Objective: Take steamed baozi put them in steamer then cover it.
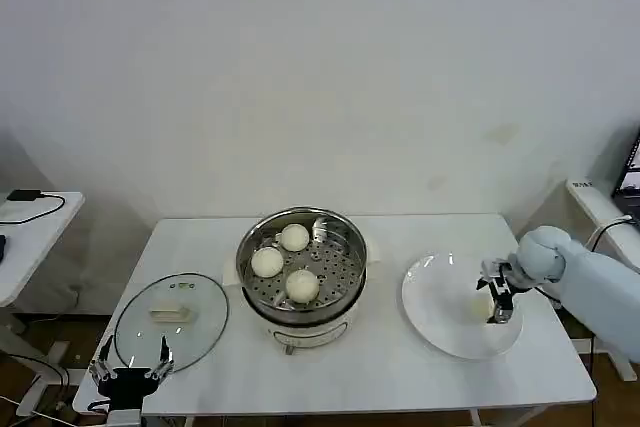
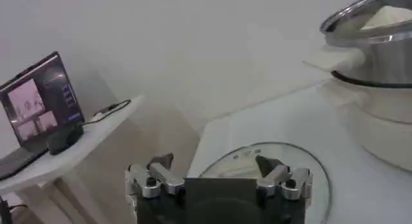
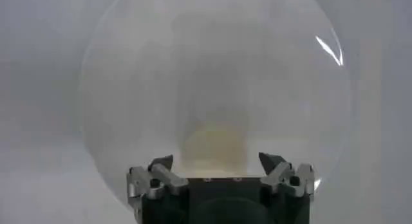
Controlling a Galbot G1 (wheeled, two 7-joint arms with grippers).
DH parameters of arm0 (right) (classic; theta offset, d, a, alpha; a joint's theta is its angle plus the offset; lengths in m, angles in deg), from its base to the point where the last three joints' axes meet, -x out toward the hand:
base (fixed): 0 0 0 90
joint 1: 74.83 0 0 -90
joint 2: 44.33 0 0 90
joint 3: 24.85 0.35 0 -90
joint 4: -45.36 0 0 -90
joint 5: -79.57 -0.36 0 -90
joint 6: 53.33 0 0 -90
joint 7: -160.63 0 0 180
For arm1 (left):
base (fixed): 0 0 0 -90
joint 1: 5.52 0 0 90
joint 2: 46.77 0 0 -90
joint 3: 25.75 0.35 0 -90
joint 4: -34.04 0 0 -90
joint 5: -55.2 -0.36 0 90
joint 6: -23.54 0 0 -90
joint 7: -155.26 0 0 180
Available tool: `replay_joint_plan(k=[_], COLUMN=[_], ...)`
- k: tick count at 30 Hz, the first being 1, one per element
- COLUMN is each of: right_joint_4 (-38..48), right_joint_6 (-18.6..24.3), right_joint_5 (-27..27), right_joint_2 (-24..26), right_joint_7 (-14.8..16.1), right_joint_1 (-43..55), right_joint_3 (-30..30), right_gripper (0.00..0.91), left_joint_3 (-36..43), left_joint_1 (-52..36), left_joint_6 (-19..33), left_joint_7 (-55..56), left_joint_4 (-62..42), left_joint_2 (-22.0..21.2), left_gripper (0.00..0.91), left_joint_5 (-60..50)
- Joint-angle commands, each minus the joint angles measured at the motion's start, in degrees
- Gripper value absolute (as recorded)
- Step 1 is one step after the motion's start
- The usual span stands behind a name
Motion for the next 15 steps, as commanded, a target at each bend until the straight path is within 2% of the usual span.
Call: replay_joint_plan(k=[1, 7, 10, 15], right_joint_4=[1.98, 1.91, 1.64, -0.21], right_joint_6=[-0.27, -0.53, -0.67, -1.09], right_joint_5=[0.82, 1.27, 1.15, 0.08], right_joint_2=[-1.75, -1.46, -1.16, 0.37], right_joint_7=[-0.19, 0.06, 0.18, 0.3], right_joint_1=[-0.98, -0.94, -0.8, 0.8], right_joint_3=[0.81, 1.07, 1.1, 0.32], right_gripper=[0.776, 0.635, 0.534, 0.534], left_joint_3=[-0.01, -0.17, -0.23, -0.28], left_joint_1=[0.03, 0.19, 0.19, 0.22], left_joint_6=[0.05, 0.06, 0.08, 0.07], left_joint_7=[0.03, 0.07, 0.09, 0.11], left_joint_4=[0.02, 0.21, 0.27, 0.37], left_joint_2=[-0.02, -0.05, -0.07, -0.04], left_gripper=[0.907, 0.907, 0.907, 0.907], left_joint_5=[0.04, 0.07, 0.09, 0.14])
